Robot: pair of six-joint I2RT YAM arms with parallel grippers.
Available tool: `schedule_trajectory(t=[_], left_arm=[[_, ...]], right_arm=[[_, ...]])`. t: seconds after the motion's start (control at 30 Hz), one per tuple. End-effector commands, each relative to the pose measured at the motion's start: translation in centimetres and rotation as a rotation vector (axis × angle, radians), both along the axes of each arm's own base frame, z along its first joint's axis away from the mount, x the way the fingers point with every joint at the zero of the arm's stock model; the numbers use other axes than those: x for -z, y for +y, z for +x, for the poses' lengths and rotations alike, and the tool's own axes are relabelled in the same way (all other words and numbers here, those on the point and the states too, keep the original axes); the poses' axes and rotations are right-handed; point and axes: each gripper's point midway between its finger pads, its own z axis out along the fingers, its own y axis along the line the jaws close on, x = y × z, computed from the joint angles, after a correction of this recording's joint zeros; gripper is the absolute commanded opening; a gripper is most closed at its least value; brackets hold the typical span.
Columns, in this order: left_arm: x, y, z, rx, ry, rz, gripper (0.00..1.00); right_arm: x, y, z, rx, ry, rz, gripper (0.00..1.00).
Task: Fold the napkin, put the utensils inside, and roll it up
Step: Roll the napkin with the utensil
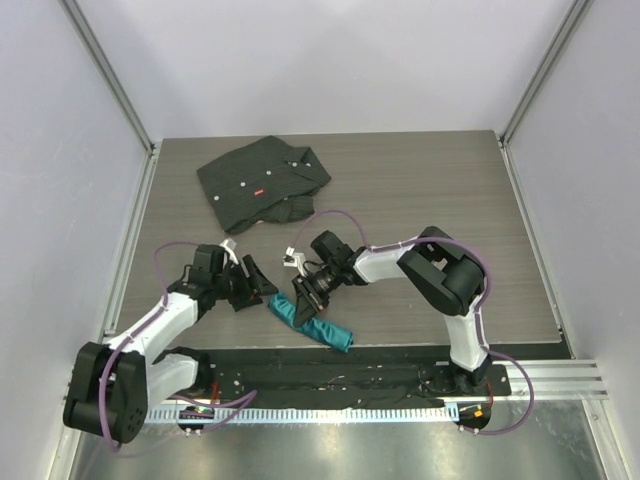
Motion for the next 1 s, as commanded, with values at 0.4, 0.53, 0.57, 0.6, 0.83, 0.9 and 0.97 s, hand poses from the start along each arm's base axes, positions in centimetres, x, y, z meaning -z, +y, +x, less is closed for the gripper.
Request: schedule_trajectory(t=[0.4, 0.53, 0.57, 0.6, 0.83, 0.9, 0.97], left_arm=[[0.7, -2.5, 0.7, 0.048, -0.008, -0.123, 0.26], [0.6, -2.5, 0.9, 0.051, -0.005, -0.114, 0.10], [0.8, -2.3, 0.6, 0.050, 0.017, -0.102, 0.07], [0.8, -2.3, 0.6, 0.052, 0.022, -0.096, 0.03], [1.4, -1.1, -0.4, 0.051, 0.151, 0.000, 0.00], [1.8, -0.9, -0.7, 0.070, 0.186, 0.025, 0.00], [1.6, -1.0, -0.6, 0.077, 0.204, 0.030, 0.00]], right_arm=[[1.0, -0.9, 1.2, 0.040, 0.012, -0.040, 0.27], [0.0, -1.4, 2.3, 0.070, -0.058, -0.104, 0.35], [-0.5, -1.5, 2.4, 0.077, -0.067, -0.119, 0.38], [-0.6, -1.6, 3.1, 0.100, -0.105, -0.140, 0.42], [-5.2, -1.5, 5.8, 0.213, -0.445, -0.205, 0.66], [-6.2, -1.3, 5.8, 0.231, -0.592, -0.240, 0.70], [-6.7, -1.1, 5.7, 0.263, -0.789, -0.303, 0.71]])
